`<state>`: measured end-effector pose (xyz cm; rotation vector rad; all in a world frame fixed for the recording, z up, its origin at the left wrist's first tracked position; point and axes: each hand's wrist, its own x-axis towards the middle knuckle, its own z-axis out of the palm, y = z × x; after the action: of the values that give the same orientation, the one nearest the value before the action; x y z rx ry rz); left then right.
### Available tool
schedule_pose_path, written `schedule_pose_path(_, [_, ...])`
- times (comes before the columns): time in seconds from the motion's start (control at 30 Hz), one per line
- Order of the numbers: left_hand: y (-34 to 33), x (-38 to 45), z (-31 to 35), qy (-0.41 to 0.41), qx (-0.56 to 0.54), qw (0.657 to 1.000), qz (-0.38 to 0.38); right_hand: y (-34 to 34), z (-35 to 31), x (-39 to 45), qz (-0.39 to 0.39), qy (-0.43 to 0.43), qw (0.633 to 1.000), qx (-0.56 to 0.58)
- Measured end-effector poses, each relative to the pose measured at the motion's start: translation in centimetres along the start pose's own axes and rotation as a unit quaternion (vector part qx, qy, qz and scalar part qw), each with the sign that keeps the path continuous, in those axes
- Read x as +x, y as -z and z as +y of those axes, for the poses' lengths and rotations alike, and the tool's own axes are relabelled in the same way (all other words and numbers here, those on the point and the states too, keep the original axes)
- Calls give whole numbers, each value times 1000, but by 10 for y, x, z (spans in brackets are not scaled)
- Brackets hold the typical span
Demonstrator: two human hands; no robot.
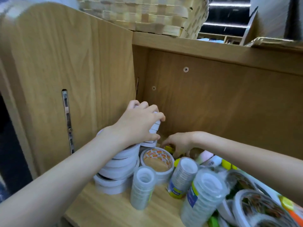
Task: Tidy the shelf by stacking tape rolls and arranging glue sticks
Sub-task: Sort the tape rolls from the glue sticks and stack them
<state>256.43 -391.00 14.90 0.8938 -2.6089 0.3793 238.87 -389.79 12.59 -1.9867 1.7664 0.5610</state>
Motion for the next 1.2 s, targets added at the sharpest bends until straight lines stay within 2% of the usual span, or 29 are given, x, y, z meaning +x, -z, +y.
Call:
schedule_pose_path(0.07, [0, 0, 1, 2, -4, 1000, 1, -1, -1, -2, 64, 7, 998, -26])
schedule_pose_path(0.2, [0, 0, 0, 10, -8, 1000, 1, -2, 3, -20, 268, 32, 962, -38])
schedule_pose_path(0.27, [0, -1, 0, 10, -10, 1000, 0, 1, 8, -31, 296, 61, 953, 10])
schedule_pose_path(0.3, [0, -1, 0, 14, -12, 1000, -3, 2, 11, -36, 286, 71, 955, 17])
schedule_pose_path(0.37, [1, -1, 2, 20, -24, 999, -7, 4, 17, -43, 247, 86, 964, -40])
schedule_pose_path(0.47, [3, -2, 3, 25, -38, 999, -8, -1, 23, -44, 159, 72, 978, -113])
schedule_pose_path(0.57, [2, -5, 5, 25, -39, 999, 1, -11, 21, -31, 111, 62, 982, -137])
schedule_pose_path(0.63, [0, -10, 6, -6, -28, 998, 60, -16, 16, -21, 123, 62, 983, -120])
schedule_pose_path(0.7, [-1, -13, 5, -17, -23, 996, 86, -21, 10, -15, 148, 55, 984, -79])
schedule_pose_path(0.8, [1, -18, 2, 6, -56, 998, 36, -28, 7, -10, 178, 45, 982, -38])
schedule_pose_path(1.0, [4, -18, 0, 16, -61, 998, 10, -6, 15, -27, 270, 49, 962, -14])
schedule_pose_path(1.07, [4, -18, 1, 17, -60, 998, 10, 1, 17, -34, 262, 69, 960, 63])
schedule_pose_path(1.1, [4, -18, 2, 20, -59, 998, 9, 0, 18, -36, 243, 89, 955, 143])
schedule_pose_path(1.17, [4, -19, 3, 23, -60, 998, 9, -4, 17, -40, 183, 136, 925, 304])
schedule_pose_path(1.2, [4, -20, 3, 22, -63, 998, 10, -6, 17, -41, 152, 157, 911, 350])
